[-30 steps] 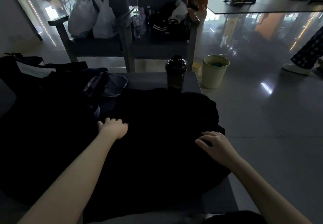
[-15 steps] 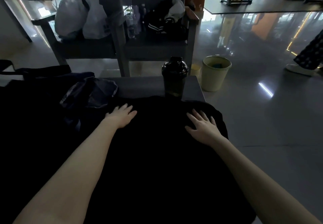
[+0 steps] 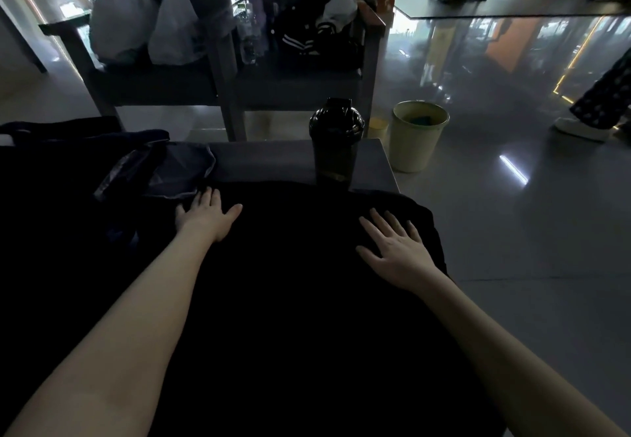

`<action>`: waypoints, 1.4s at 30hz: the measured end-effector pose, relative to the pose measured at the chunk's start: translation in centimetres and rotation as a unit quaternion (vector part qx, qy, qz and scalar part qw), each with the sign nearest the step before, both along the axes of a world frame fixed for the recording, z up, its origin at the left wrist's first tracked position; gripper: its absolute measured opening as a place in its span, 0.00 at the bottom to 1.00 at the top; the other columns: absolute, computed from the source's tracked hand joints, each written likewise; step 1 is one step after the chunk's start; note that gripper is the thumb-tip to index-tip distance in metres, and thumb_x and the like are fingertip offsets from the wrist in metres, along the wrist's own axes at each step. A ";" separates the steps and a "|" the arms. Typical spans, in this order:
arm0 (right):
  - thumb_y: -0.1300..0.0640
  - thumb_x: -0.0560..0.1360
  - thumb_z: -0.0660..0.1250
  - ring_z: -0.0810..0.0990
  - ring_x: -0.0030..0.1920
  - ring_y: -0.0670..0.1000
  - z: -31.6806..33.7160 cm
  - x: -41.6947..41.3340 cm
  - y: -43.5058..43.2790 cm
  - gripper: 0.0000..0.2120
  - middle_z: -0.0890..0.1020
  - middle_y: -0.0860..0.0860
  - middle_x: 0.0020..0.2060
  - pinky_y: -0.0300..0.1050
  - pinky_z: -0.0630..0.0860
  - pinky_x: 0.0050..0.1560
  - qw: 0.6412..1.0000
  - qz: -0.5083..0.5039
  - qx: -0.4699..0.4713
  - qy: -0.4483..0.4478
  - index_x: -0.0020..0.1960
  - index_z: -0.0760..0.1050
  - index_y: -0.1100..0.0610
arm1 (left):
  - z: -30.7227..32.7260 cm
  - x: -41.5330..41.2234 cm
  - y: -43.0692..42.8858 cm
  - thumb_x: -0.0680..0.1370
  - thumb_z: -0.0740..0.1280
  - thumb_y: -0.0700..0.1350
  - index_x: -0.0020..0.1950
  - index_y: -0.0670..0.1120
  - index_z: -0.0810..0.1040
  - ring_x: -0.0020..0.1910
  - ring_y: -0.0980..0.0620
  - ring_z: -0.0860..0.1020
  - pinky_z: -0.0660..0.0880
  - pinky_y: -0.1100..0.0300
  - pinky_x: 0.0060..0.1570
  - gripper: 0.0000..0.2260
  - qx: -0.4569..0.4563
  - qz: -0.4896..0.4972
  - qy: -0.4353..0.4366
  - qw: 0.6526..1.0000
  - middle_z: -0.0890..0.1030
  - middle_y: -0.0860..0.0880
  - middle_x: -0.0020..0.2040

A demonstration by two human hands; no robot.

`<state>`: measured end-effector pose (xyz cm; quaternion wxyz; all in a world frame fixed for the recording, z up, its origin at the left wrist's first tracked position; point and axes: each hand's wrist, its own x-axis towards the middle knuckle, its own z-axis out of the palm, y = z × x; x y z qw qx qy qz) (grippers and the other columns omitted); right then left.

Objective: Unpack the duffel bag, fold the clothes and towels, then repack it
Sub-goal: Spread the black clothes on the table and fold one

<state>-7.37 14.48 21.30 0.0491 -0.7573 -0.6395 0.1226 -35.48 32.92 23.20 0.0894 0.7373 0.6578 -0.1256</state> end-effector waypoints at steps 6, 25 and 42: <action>0.40 0.80 0.50 0.40 0.77 0.49 0.2 -0.2 -0.1 0.29 0.45 0.46 0.77 0.54 0.38 0.75 1.000 0.000 -0.002 0.004 0.78 0.47 0.45 | 1.3 1.3 -4.0 0.83 0.49 0.57 0.78 0.51 0.53 0.77 0.50 0.49 0.47 0.45 0.73 0.25 0.022 -0.121 -0.060 0.991 0.49 0.52 0.79; 0.45 0.79 0.58 0.50 0.76 0.48 2.4 -3.5 -5.1 0.26 0.55 0.45 0.77 0.54 0.41 0.74 0.993 -0.019 0.111 0.031 0.76 0.58 0.49 | 4.4 -0.5 -11.0 0.81 0.60 0.50 0.65 0.46 0.75 0.63 0.49 0.73 0.67 0.52 0.61 0.15 0.187 -0.159 -0.194 0.950 0.76 0.49 0.64; 0.46 0.79 0.60 0.77 0.43 0.52 1.3 -0.7 -20.4 0.21 0.78 0.54 0.46 0.45 0.72 0.43 0.808 -0.333 -0.023 0.486 0.63 0.71 0.61 | 3.5 -1.3 -29.5 0.82 0.57 0.54 0.78 0.49 0.53 0.77 0.49 0.50 0.47 0.47 0.74 0.27 -0.025 -0.270 -0.011 0.963 0.51 0.50 0.79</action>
